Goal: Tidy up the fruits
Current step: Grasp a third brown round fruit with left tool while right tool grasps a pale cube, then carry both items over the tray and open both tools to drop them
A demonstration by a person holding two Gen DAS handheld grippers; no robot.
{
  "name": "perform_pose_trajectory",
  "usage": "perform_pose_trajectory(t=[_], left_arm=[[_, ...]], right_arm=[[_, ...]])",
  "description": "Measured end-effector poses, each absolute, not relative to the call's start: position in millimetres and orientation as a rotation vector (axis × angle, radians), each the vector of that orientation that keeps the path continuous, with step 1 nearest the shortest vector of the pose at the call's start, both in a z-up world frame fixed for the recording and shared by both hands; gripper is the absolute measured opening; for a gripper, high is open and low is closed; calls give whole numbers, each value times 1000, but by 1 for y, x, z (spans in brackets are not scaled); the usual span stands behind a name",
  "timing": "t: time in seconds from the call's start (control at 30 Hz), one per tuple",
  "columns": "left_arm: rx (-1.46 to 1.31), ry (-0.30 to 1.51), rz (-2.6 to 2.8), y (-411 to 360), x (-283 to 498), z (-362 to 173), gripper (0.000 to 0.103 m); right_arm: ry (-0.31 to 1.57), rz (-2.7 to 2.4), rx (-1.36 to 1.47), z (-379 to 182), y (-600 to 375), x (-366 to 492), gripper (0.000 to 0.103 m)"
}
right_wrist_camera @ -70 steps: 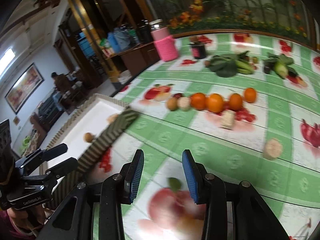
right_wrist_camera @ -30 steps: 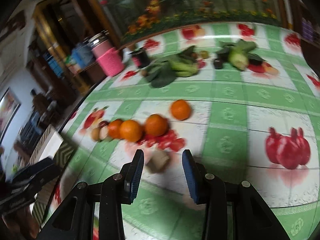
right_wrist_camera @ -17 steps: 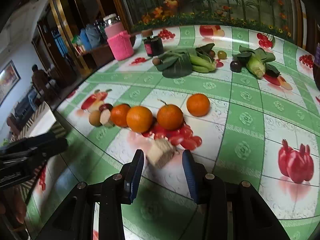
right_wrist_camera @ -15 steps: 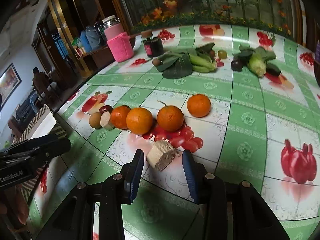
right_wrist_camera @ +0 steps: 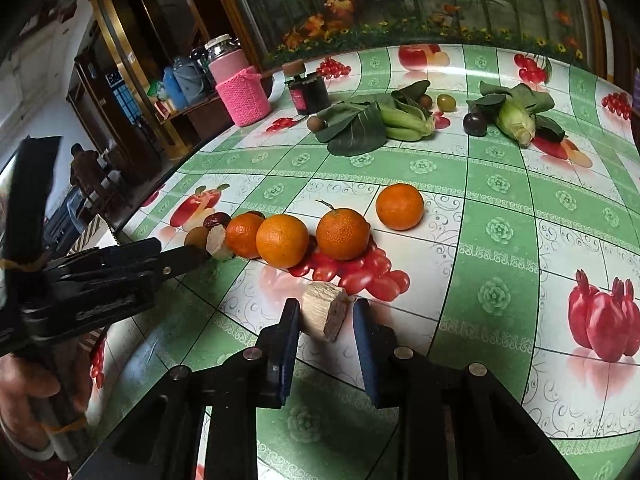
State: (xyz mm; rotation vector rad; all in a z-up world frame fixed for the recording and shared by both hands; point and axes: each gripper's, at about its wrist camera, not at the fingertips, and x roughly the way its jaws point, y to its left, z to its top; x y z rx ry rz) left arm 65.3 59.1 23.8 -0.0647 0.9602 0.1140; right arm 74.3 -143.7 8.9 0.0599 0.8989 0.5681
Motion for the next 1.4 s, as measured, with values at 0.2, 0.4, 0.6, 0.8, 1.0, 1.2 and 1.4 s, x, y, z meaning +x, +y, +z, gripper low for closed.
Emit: perform_pose_trajectory(t=[0.2,0.4,0.6,0.8,1.0,1.2,1.4], left_arm=[[-64,982,113,62,77,12,54],[-97,941,61,61,76,15,25],[-121,923,23,58,60,20,25],[-110,906,-14,48,34,34,25],[-102,891,-43,48,7,48,25],[-120,859,-51,64,-21,68,25],[-122,821,-2,98,-53,88,25]], right_arm=[[899,576,42,8,-139,75,27],[899,589,59,8,-141,75,27],[890,597,54,10,-143,69,20],[888,606,70,16,-144,61,17],[883,593,60,21,-141,46,17],[856,620,79,34,-136,26,17],[837,686,109,46,-117,11,17]])
